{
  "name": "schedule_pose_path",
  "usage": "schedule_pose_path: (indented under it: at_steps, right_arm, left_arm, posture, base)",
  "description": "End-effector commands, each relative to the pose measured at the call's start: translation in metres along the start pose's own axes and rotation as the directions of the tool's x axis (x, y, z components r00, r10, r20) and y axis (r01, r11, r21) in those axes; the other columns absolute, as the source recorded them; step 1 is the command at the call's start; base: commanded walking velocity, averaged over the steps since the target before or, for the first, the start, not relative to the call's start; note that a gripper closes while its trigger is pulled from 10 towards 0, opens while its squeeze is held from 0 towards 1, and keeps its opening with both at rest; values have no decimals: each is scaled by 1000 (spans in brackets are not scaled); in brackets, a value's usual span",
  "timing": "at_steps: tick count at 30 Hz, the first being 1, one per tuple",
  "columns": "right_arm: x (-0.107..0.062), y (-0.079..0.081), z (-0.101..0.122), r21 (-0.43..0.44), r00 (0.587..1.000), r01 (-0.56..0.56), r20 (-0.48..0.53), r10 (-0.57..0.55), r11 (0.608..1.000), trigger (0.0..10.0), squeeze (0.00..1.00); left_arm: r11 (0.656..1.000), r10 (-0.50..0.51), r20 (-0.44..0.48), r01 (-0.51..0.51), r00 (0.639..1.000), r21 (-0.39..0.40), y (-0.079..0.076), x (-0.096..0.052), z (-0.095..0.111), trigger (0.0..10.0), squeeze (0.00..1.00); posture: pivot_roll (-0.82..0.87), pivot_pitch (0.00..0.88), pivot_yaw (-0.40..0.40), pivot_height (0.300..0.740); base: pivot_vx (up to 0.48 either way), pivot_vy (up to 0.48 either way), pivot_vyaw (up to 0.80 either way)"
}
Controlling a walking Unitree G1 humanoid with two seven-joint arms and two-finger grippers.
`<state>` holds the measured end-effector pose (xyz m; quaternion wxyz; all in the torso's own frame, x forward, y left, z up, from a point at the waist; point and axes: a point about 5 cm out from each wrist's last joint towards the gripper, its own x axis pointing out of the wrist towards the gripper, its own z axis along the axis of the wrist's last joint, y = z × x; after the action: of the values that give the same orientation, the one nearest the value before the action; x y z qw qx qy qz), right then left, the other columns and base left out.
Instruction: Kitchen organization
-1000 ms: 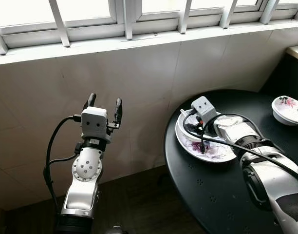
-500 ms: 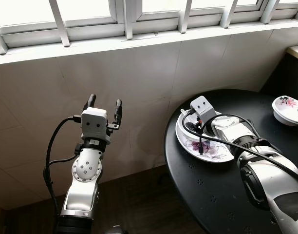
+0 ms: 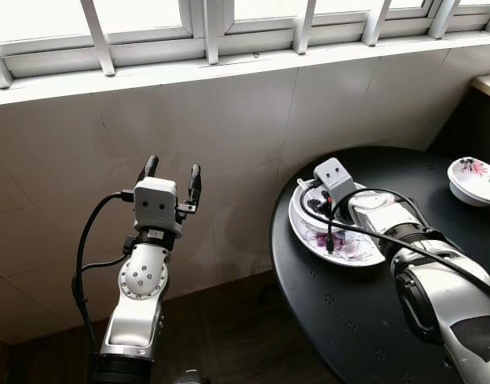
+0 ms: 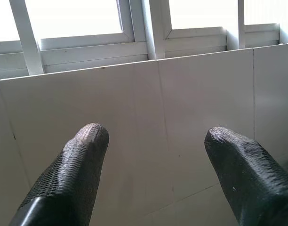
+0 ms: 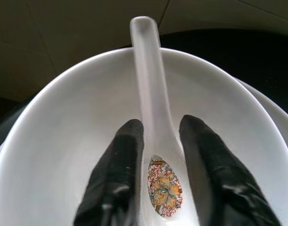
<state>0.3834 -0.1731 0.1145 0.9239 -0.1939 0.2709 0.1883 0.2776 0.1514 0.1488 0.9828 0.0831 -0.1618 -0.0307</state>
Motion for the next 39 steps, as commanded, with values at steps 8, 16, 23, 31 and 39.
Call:
schedule_pose_path:
  at_steps: [8,16,23,31,39]
  right_arm:
    - [1,1,-4,5,1000,3,-9,-3,1000,0,0]
    - [1,2,-5,8,1000,0,-9,0,1000,0,0]
    - [2,8,11,59,996,-50,76,45,997,0,0]
    - [4,21,40,71,969,-88,238,69,994,10000,0]
    - [0,10,44,142,955,-25,296,-18,990,10000,1000]
  left_arm:
    - [1000,-11,-2,11,1000,2,-3,-1,2,10000,0]
    - [1000,-15,-7,15,1000,2,-4,-1,1,10000,0]
    - [1000,-15,-9,15,1000,4,-4,-2,1,10000,0]
    - [999,-32,-14,32,999,1,-6,-2,0,10000,0]
    - [1000,-31,-13,31,999,3,-5,-2,0,10000,0]
  posture:
    - [90,23,-72,740]
    - [90,23,-72,740]
    - [92,25,-70,740]
    - [78,20,-52,740]
    - [81,13,-53,740]
  base:
    - [0,0,0]
    - [0,0,0]
    - [0,0,0]
    - [0,0,0]
    - [0,0,0]
